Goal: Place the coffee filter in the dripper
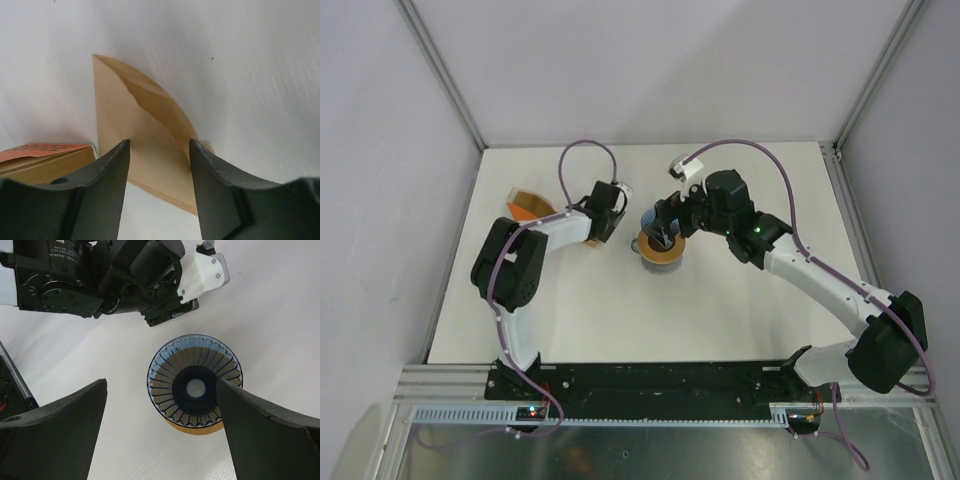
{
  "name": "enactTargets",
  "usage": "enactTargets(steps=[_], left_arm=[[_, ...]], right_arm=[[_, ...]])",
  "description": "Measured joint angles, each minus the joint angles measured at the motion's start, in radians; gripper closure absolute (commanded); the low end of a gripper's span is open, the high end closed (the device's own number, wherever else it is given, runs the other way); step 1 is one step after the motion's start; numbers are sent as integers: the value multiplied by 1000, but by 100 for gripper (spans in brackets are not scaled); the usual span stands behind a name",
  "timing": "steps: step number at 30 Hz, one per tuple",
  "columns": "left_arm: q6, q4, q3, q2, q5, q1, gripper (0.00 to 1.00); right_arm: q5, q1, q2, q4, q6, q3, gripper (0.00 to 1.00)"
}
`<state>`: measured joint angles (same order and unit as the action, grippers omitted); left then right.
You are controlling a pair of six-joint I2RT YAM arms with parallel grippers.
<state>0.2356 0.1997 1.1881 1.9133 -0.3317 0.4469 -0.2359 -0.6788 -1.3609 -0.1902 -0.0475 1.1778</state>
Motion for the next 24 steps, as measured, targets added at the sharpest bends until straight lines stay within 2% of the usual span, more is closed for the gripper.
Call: enactTargets(steps=[3,7,14,19,24], left_arm=[[11,-9,-11,0,-9,0,53],[37,-19,-31,0,-28,0,67],[99,-34,-47,0,-76,0,97],[147,-34,-46,-30,-104,0,100],[192,-32,-39,-149,-110,0,100]], right_arm=[[-5,3,0,0,0,0,5],[-9,7,0,0,0,0,5],[-20,10,11,0,0,-2,5],[-23,11,14,0,0,-2,5],[-16,19,16,0,-3,-2,4]])
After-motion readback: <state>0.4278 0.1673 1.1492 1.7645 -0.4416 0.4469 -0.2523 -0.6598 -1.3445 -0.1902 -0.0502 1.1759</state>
